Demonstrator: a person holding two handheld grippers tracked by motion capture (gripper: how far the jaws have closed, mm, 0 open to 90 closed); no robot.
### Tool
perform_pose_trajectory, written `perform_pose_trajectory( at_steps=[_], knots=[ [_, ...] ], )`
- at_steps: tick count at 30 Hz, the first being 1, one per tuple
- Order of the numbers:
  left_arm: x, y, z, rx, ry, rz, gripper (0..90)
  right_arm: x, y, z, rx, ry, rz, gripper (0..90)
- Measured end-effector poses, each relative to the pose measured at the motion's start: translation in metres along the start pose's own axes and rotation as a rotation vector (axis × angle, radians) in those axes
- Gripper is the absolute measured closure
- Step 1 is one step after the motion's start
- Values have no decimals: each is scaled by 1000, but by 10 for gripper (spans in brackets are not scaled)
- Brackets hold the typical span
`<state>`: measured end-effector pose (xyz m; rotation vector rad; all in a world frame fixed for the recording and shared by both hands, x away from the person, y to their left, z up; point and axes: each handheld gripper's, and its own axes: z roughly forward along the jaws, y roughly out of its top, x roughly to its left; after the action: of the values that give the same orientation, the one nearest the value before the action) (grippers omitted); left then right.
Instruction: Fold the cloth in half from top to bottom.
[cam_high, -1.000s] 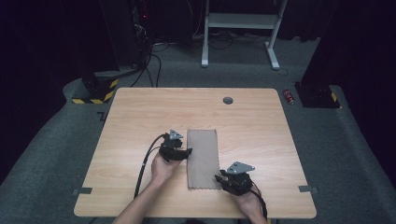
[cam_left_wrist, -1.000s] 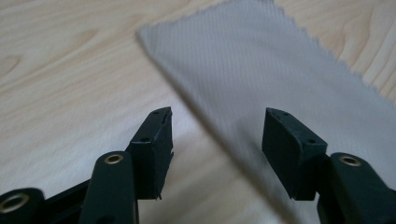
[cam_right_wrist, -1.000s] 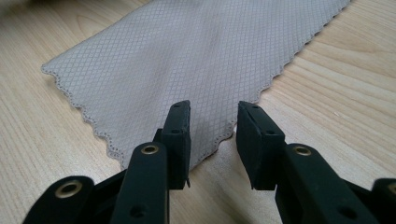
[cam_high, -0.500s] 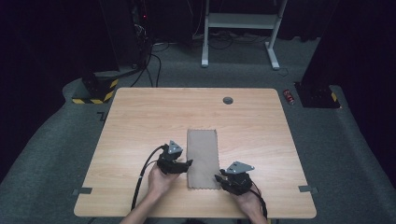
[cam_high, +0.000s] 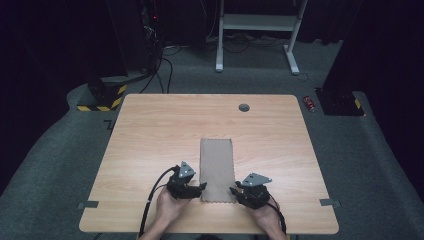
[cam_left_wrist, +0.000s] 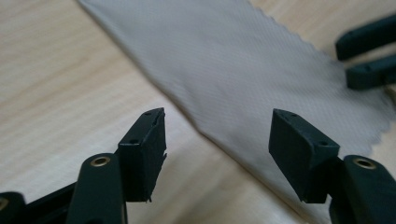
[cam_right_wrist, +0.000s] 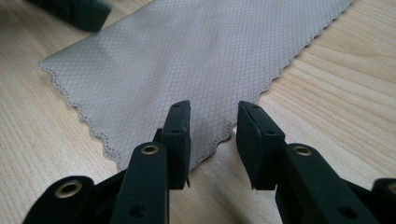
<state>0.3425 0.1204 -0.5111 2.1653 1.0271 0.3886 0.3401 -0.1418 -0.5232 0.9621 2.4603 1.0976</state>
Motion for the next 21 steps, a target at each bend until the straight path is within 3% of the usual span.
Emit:
perform_pose_trajectory(
  at_steps=[2, 6, 11, 16, 21],
  knots=[
    [-5, -6, 2, 22, 33, 17, 370, 0, 0, 0, 1, 2, 2, 651],
    [-6, -12, -5, 15, 44, 4, 383, 0, -1, -1, -1, 0, -9, 651],
    [-9, -17, -12, -17, -8, -31, 379, 0, -1, -1, -2, 3, 7, 650],
    [-20, -21, -10, 2, 18, 26, 376, -1, -1, -3, 7, 9, 15, 627],
    [-22, -26, -14, -2, 11, 18, 385, -1, -3, -6, 9, 9, 11, 626]
  ],
)
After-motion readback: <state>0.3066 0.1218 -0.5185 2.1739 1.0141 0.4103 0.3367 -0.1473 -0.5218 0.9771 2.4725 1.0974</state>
